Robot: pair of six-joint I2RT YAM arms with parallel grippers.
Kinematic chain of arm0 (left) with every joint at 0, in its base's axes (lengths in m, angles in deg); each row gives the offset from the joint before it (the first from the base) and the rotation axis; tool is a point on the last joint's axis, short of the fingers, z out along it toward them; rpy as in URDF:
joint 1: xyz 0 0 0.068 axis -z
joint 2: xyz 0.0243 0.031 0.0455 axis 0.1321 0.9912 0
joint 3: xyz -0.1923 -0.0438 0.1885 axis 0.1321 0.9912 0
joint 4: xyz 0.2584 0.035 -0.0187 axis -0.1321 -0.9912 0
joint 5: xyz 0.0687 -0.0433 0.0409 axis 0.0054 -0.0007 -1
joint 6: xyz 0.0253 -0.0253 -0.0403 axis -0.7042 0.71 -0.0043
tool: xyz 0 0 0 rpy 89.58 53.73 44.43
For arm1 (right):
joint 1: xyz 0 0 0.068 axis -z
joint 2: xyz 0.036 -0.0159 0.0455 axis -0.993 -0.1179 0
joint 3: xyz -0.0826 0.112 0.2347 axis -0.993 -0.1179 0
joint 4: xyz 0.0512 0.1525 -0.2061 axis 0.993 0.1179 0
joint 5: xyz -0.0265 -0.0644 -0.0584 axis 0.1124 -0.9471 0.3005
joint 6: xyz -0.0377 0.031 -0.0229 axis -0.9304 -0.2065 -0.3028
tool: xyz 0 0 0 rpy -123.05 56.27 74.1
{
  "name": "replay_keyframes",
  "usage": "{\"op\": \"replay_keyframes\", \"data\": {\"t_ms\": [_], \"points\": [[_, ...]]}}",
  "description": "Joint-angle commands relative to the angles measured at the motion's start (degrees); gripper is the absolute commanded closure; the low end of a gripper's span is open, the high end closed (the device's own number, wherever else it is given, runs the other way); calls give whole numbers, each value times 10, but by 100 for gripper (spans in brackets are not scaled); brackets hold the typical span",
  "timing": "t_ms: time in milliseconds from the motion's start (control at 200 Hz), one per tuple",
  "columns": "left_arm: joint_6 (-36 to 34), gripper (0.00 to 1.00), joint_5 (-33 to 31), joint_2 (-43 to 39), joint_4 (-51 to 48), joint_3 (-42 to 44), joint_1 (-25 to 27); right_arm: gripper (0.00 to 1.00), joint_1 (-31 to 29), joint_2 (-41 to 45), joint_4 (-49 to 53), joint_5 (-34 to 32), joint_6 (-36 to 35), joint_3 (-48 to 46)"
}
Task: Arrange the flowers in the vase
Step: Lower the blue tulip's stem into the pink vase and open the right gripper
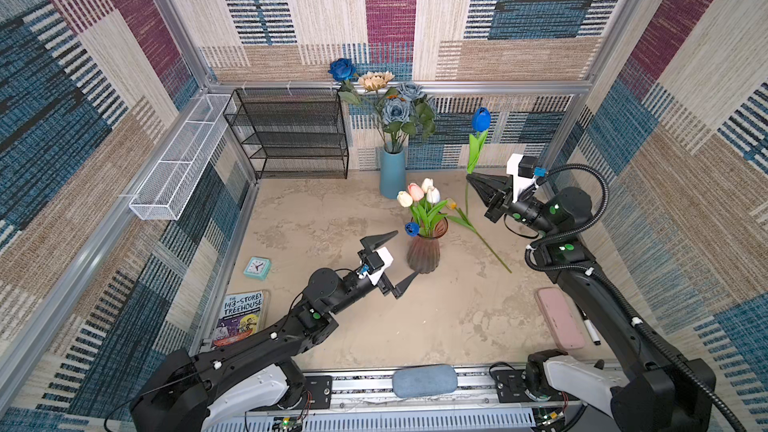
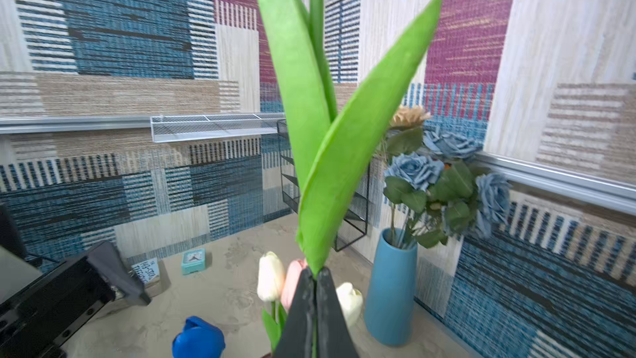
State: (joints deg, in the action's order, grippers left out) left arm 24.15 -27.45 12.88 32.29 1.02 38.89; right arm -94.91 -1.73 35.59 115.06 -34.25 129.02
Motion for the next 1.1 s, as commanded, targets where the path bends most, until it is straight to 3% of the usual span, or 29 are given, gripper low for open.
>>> {"op": "replay_keyframes", "data": {"t_ms": [0, 205, 506, 1097], "points": [[7, 0, -59, -10, -3, -9, -6, 100, -31, -3, -165, 16, 54, -29], [8, 0, -75, -9, 0, 12, -10, 100, -73, -41, -230, 3, 70, -47], [4, 0, -81, 9, 1, 19, -10, 100, -87, -72, -256, -22, 52, -83], [3, 0, -68, 72, 36, 7, -10, 100, -88, -108, -188, -79, -29, -141]]}}
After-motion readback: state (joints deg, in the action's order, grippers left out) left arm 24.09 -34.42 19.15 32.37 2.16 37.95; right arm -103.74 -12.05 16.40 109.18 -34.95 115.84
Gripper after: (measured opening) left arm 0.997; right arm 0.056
